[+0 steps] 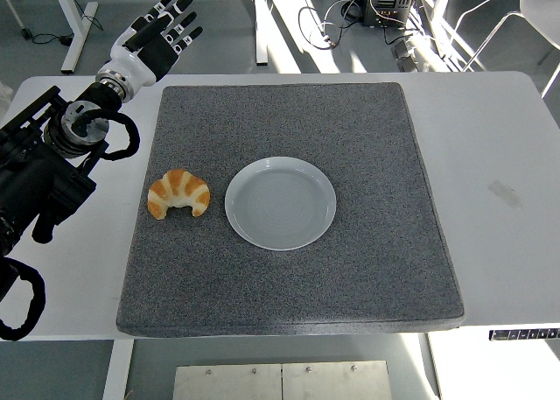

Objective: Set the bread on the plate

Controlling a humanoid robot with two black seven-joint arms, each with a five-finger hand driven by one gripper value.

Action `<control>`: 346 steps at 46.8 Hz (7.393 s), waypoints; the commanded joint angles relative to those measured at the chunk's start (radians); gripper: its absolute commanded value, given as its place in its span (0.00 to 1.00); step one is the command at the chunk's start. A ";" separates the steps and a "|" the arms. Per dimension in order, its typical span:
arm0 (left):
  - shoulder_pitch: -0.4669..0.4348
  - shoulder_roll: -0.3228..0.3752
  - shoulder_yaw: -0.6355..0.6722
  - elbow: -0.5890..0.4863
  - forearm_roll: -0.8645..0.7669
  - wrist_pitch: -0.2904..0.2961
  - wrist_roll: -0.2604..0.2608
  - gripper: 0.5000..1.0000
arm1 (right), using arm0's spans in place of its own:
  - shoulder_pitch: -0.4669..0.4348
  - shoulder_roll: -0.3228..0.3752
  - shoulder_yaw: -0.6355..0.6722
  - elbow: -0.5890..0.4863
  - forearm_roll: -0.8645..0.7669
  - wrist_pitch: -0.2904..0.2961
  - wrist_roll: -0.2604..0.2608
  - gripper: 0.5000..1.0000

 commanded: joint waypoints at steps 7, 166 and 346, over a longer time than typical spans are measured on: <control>-0.001 0.001 0.003 0.000 0.006 0.000 -0.011 0.97 | 0.000 0.000 0.000 -0.001 0.000 0.001 0.000 1.00; -0.079 0.581 0.930 -0.798 1.193 0.301 -0.190 0.93 | 0.000 0.000 0.000 -0.001 0.000 0.001 0.000 1.00; -0.274 0.092 1.080 -0.563 1.265 0.356 -0.285 0.00 | 0.000 0.000 0.000 0.001 0.000 -0.001 0.000 1.00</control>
